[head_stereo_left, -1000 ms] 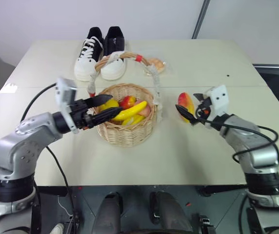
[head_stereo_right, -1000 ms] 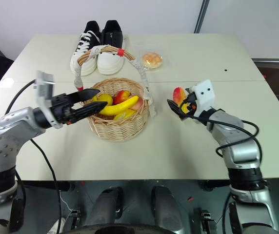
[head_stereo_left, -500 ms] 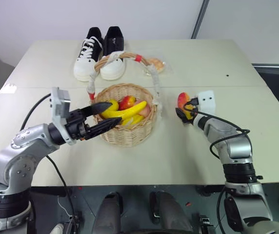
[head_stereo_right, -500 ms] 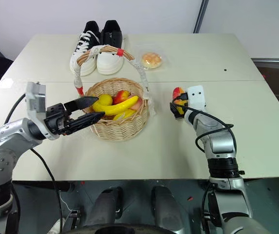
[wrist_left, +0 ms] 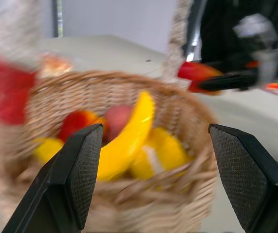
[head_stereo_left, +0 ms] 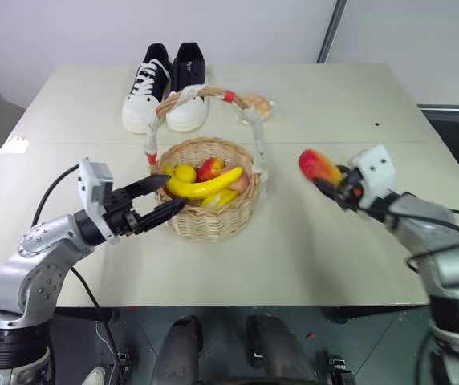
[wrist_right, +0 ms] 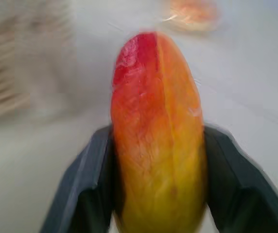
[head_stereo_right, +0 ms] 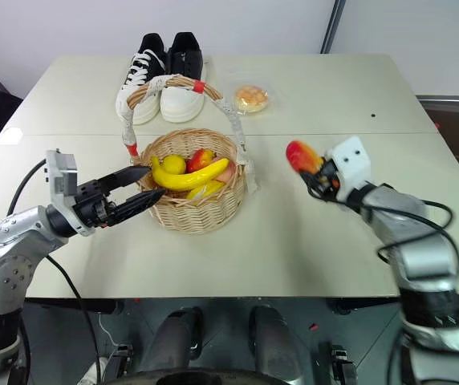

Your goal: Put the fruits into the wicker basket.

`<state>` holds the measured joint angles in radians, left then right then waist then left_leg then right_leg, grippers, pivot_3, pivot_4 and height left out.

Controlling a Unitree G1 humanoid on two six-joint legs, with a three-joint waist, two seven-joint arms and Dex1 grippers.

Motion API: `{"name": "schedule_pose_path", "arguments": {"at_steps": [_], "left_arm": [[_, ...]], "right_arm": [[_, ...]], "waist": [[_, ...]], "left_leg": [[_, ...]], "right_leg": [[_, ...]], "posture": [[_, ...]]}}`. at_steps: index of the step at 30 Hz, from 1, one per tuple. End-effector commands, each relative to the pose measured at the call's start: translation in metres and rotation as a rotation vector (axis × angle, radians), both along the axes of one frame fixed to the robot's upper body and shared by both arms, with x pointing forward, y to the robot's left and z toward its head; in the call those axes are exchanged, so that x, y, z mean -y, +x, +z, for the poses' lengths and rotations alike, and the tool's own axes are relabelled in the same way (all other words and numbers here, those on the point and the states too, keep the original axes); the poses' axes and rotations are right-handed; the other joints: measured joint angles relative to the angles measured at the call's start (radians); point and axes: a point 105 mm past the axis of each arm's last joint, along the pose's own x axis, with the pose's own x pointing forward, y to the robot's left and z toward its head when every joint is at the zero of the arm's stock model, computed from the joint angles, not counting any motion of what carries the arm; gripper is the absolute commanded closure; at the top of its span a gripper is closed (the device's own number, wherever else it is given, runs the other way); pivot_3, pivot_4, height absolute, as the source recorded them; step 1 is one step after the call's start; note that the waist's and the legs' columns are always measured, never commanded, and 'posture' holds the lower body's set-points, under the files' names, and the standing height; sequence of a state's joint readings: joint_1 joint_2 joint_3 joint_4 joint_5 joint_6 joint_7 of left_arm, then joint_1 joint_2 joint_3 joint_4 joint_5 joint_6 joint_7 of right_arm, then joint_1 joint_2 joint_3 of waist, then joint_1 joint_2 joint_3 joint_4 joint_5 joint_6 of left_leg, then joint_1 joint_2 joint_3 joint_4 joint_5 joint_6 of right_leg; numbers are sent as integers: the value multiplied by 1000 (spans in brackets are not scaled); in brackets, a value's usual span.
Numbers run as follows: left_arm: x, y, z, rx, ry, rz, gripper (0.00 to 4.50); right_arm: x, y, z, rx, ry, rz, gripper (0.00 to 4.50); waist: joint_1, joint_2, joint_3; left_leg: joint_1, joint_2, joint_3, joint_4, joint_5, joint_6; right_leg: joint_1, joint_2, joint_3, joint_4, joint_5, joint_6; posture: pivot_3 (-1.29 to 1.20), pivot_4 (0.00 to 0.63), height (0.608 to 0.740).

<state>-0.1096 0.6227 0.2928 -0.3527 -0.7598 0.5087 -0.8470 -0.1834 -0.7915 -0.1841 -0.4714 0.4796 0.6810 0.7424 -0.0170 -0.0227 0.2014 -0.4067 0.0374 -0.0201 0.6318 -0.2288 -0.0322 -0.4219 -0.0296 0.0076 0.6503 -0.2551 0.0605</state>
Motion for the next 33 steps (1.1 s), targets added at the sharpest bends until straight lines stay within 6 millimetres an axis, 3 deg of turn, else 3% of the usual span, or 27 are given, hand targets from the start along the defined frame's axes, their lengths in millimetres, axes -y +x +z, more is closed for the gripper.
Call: {"name": "schedule_pose_path", "arguments": {"at_steps": [1, 5, 11, 14, 16, 17, 19, 22, 27, 29, 33], "left_arm": [[-10, -1, 6, 61, 31, 20, 812], [-12, 0, 4, 63, 27, 23, 812], [-3, -8, 4, 65, -4, -8, 812], [6, -14, 4, 72, -17, -35, 812], [11, -17, 4, 73, -29, -44, 812], [14, -19, 3, 70, -35, -49, 812], [18, -22, 2, 66, -51, -54, 812], [21, -26, -1, 53, -67, -55, 812], [21, -27, -5, 35, -66, -64, 812], [21, -26, -5, 35, -69, -68, 812], [24, -23, -3, 40, -74, -85, 812]], "right_arm": [[-40, -36, 25, 2, 29, 264, 2659], [-97, -28, 47, 83, 121, 338, 2659], [-142, 15, 45, 74, 156, 219, 2659], [-153, 24, 44, 82, 140, 206, 1191], [-155, 27, 50, 113, 160, 187, 171], [-155, 27, 53, 136, 164, 182, 76], [-152, 21, 58, 180, 162, 209, 76], [-139, -3, 62, 197, 196, 326, 76], [-106, -24, 51, 100, 220, 353, 76], [-99, -22, 49, 86, 232, 317, 76], [-91, 13, 49, 139, 261, 126, 76]], "waist": [[-3, 0, 0], [-8, 0, 0], [3, -2, -1], [6, -2, -1], [4, -2, -1], [4, -2, -1], [3, -2, -1], [7, -2, -1], [5, -2, -1], [0, -2, -1], [-3, -2, -1]], "left_leg": [[0, 2, 1, 0, 0, 0], [4, 7, 3, 1, 0, 0], [0, 12, 2, 1, 0, -1], [-2, 12, 3, 1, 0, -1], [-2, 12, 4, 0, 0, -1], [-2, 12, 5, 0, 0, -1], [-2, 12, 5, 0, 0, -1], [-2, 12, 5, 0, 0, -1], [-1, 12, 6, 0, 0, 0], [1, 12, 7, 1, 0, 0], [3, 14, 9, 0, 0, 0]], "right_leg": [[0, 2, 1, 0, 0, -3], [0, 7, 2, 0, 2, -9], [-5, 14, 6, 0, 6, -15], [-7, 14, 6, -1, 6, -11], [-7, 13, 7, -1, 6, -10], [-8, 13, 7, -1, 6, -10], [-8, 14, 7, -1, 6, -10], [-7, 14, 7, -1, 5, -12], [-7, 14, 8, -1, 4, -13], [-7, 14, 9, 0, 5, -13], [-7, 17, 11, 0, 5, -14]], "posture": [[0, 150, 740], [0, 150, 740], [0, 150, 740], [0, 150, 740], [0, 150, 740], [0, 150, 740], [0, 150, 740], [0, 150, 740], [0, 150, 740], [0, 150, 740], [0, 150, 740]]}}
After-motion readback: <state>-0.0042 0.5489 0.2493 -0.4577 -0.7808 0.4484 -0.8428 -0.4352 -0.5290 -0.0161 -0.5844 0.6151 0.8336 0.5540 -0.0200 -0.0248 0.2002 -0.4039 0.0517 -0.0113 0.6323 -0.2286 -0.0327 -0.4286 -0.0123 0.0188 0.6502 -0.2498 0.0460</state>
